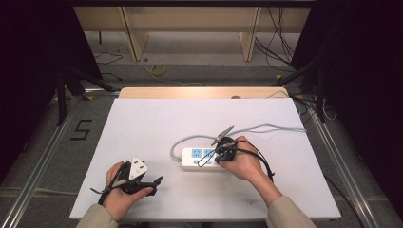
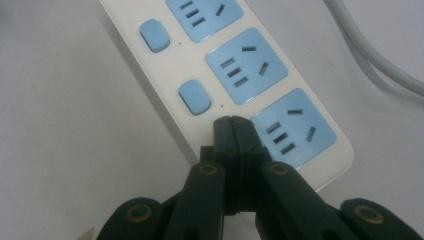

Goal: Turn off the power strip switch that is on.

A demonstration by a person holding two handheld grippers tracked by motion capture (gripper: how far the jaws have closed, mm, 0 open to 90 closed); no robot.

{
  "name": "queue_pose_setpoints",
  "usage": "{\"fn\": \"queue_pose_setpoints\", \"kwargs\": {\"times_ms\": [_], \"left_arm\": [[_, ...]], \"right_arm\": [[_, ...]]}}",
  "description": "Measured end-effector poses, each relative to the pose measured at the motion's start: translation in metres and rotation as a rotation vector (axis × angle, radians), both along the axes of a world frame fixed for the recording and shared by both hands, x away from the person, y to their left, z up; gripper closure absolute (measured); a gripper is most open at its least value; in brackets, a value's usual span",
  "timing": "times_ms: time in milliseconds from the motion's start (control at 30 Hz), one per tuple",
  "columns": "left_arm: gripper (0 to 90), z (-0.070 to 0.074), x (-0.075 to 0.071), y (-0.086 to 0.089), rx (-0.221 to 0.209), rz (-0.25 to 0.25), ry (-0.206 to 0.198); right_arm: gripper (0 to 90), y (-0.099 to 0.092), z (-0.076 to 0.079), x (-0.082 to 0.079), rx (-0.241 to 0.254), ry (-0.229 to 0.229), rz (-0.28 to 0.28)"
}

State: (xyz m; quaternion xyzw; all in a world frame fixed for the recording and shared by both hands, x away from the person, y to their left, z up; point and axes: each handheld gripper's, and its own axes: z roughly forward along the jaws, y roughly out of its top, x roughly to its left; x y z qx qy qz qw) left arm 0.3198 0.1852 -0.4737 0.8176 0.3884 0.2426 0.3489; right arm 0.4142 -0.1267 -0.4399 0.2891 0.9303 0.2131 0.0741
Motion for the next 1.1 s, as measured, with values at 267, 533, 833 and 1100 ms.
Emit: {"fn": "queue_pose_setpoints", "kwargs": {"times_ms": [267,533,833,1100], "left_arm": [[17.4,-0.0003,0.0,-0.0004,-0.002,0.0,0.002],[17.4,-0.0002,0.0,-0.0002,-0.001,0.0,0.001],[17.4,-0.0003,0.0004,0.0002,-0.006,0.004,-0.001],[17.4,-0.0004,0.0005,0.0004,-0.001,0.001,0.002]], "right_arm": [[90.0,-0.0008,-0.0002,0.0002,0.012,0.005,-0.005],[90.0,-0.001,-0.0002,0.0013,0.015,0.004,0.002],[90.0,0.0006,0.0019,-0.0007,0.016,-0.017,0.007],[90.0,-0.0014,0.004,-0.0013,0.01,-0.022,-0.001]]}}
